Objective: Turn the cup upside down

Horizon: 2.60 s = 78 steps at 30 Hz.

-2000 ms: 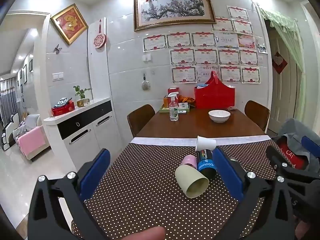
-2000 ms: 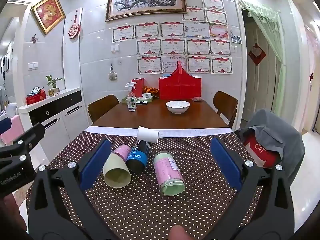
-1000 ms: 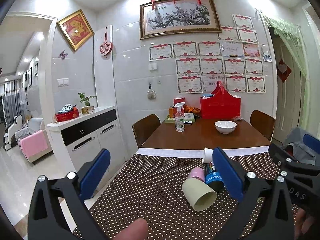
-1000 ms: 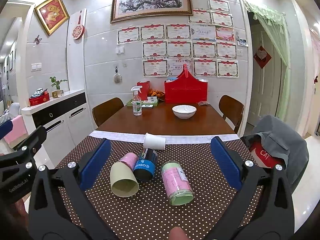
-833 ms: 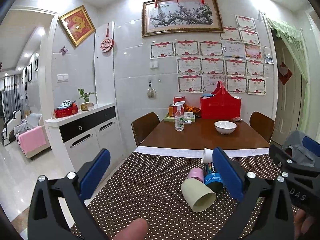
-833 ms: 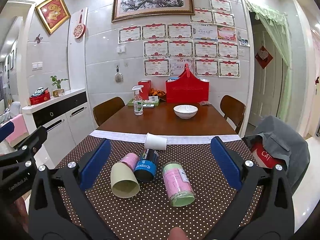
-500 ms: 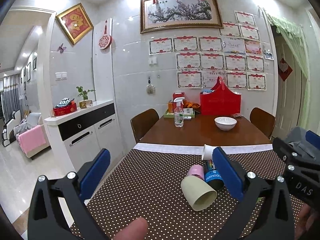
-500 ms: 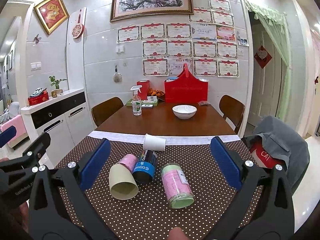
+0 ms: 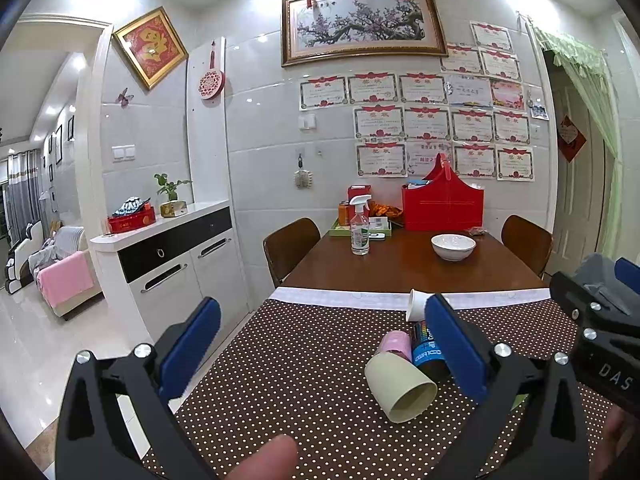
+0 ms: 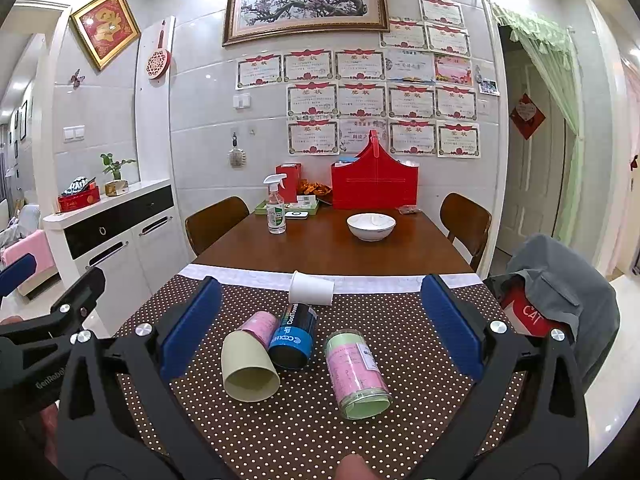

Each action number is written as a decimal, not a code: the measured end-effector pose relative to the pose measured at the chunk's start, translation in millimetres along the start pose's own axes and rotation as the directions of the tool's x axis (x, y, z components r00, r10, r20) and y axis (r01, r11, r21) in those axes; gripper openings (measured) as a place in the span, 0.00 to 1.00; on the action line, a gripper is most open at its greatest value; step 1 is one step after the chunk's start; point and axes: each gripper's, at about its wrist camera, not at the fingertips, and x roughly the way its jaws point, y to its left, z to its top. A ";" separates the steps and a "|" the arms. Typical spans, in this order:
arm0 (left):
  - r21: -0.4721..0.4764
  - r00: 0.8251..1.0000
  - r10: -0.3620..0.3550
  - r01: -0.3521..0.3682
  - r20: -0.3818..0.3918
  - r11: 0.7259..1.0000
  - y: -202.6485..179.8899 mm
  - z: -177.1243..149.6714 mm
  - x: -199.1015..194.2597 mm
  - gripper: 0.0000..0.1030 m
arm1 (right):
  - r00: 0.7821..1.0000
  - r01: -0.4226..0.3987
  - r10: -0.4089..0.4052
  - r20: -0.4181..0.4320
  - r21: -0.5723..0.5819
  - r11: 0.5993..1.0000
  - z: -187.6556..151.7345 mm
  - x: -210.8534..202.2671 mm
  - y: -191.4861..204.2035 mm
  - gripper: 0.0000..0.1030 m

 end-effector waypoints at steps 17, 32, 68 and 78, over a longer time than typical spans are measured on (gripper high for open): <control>0.009 1.000 -0.010 0.010 0.008 1.000 -7.6 6.7 2.0 0.97 | 1.000 0.002 -0.002 0.004 0.002 1.000 2.4 -0.3 -2.0 0.94; 0.015 1.000 -0.014 0.014 -0.002 1.000 -13.5 9.5 9.4 0.97 | 1.000 0.000 0.001 -0.006 0.013 1.000 7.7 8.0 -11.4 0.94; 0.508 0.766 -0.228 0.586 -0.601 0.631 -195.0 -14.0 395.6 0.97 | 0.937 -0.010 0.021 -0.350 0.035 0.999 -30.4 239.0 -89.8 0.94; 0.557 0.648 -0.194 0.743 -0.736 0.369 -235.9 -51.4 443.2 0.97 | 0.919 -0.015 0.026 -0.394 0.031 0.999 -39.2 267.7 -104.9 0.94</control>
